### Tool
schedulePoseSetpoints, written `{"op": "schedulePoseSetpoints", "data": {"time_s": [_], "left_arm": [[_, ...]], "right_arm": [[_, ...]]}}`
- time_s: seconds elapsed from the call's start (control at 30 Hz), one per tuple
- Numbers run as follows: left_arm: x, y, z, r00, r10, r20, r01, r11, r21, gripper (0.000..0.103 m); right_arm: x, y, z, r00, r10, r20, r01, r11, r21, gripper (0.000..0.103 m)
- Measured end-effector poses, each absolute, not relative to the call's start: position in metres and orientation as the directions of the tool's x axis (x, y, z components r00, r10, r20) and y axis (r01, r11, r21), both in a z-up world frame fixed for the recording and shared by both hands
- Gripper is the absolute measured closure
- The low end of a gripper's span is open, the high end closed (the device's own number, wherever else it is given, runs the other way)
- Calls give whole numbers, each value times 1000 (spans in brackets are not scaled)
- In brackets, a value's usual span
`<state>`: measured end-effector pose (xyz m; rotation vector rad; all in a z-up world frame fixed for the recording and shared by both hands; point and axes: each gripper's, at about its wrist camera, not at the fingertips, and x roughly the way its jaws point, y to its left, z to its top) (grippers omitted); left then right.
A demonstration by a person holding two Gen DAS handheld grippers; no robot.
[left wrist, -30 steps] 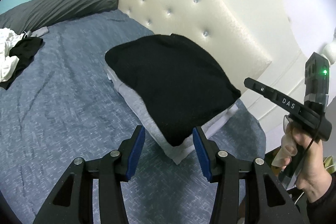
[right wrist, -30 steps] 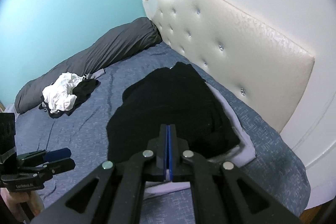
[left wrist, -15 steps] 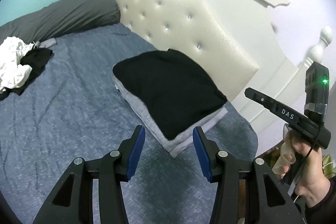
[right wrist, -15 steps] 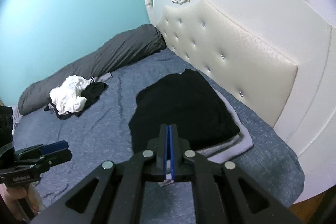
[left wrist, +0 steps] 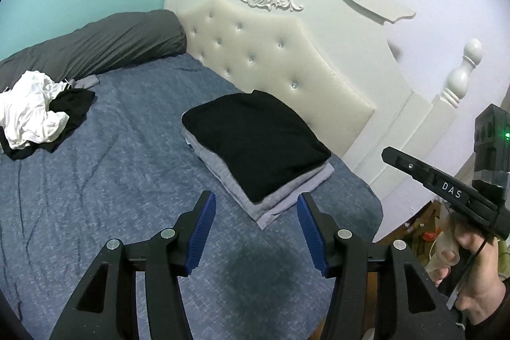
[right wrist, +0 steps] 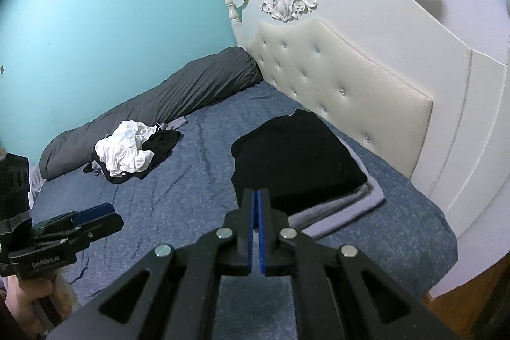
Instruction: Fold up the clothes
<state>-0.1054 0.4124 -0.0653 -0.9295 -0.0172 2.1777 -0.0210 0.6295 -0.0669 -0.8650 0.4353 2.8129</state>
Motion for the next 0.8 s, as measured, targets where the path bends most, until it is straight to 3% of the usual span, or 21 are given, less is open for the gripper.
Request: {"op": "schedulePoseSetpoints", "data": {"time_s": [0.8], "left_arm": [[-50,375,-26,-486,654,-580,-673,-703,-229,27]], "right_arm": [[43,583,-36,-838,93,-538,-254,-939,234,99]]}}
